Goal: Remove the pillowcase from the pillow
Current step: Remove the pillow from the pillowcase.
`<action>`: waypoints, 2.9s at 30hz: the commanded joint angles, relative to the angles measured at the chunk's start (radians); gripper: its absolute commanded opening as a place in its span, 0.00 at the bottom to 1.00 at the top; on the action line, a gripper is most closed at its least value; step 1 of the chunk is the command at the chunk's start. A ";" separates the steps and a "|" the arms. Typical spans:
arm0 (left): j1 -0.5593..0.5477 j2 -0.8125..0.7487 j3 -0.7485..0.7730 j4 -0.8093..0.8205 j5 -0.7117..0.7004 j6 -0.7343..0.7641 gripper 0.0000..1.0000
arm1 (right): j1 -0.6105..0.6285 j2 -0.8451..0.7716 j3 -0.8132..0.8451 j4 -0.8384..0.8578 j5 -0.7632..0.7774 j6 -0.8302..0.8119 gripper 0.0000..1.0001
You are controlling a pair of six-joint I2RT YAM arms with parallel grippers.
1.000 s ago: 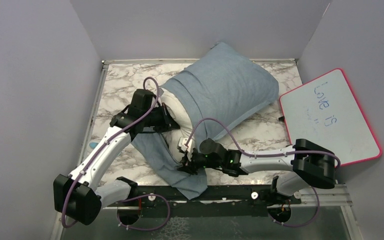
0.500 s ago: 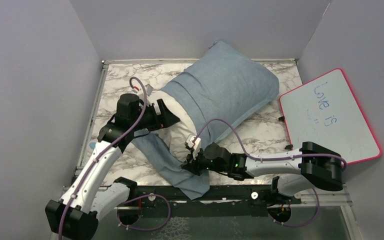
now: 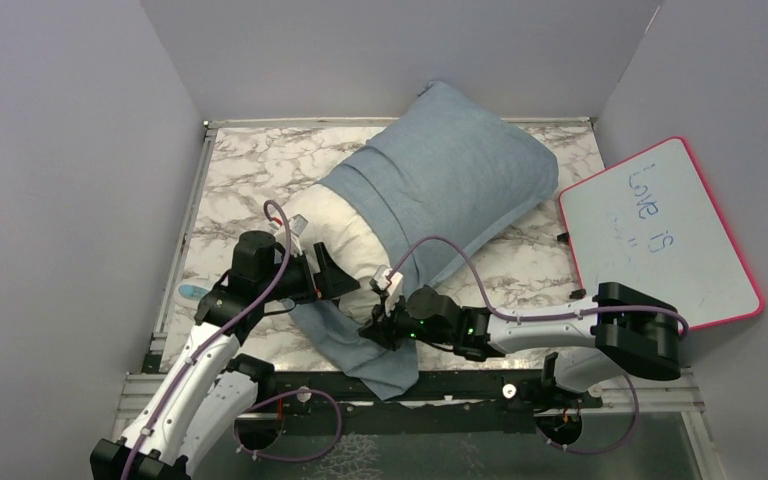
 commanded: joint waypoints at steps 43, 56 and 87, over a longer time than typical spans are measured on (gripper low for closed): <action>-0.157 0.194 0.256 0.003 -0.325 -0.030 0.00 | 0.026 -0.028 0.076 -0.151 0.290 0.016 0.53; -0.155 0.096 0.234 -0.059 -0.432 -0.088 0.00 | 0.026 -0.312 0.125 -0.376 0.164 0.091 0.63; -0.155 0.242 0.611 -0.087 -0.359 -0.072 0.00 | -0.052 -0.200 -0.048 -0.131 0.458 0.289 0.45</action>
